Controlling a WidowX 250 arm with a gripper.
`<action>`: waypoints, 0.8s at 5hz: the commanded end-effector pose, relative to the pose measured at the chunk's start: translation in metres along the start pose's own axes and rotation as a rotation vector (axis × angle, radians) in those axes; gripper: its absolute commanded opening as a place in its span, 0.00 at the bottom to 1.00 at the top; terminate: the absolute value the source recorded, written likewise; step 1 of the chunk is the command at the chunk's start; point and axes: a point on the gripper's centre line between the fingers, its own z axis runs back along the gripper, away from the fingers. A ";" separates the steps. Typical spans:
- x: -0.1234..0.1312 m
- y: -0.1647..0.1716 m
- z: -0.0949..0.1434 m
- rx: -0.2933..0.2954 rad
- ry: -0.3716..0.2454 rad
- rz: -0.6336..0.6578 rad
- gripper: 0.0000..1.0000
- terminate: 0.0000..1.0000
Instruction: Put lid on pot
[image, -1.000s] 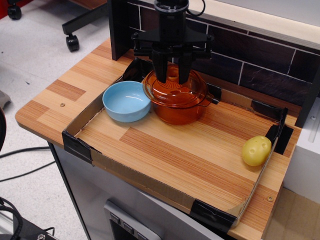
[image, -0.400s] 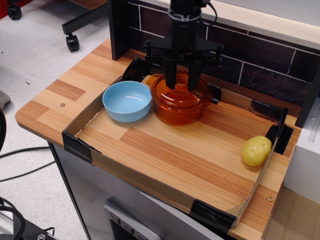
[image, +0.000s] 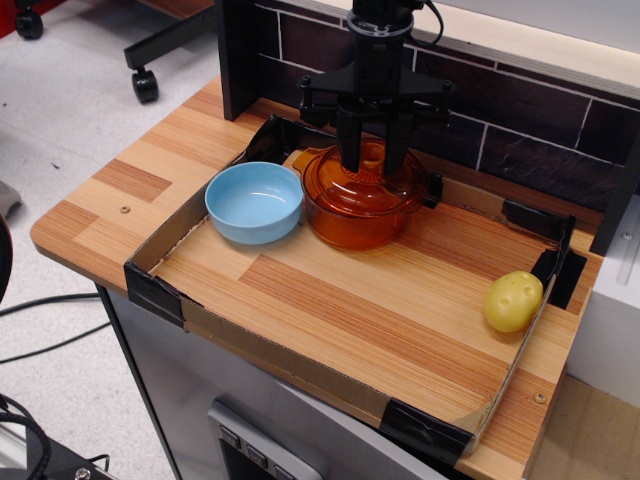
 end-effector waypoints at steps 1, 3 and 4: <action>0.005 0.006 0.018 -0.040 -0.036 -0.012 0.00 0.00; -0.002 0.014 0.016 -0.034 -0.037 -0.033 0.00 0.00; -0.004 0.008 0.018 -0.024 -0.033 -0.035 1.00 0.00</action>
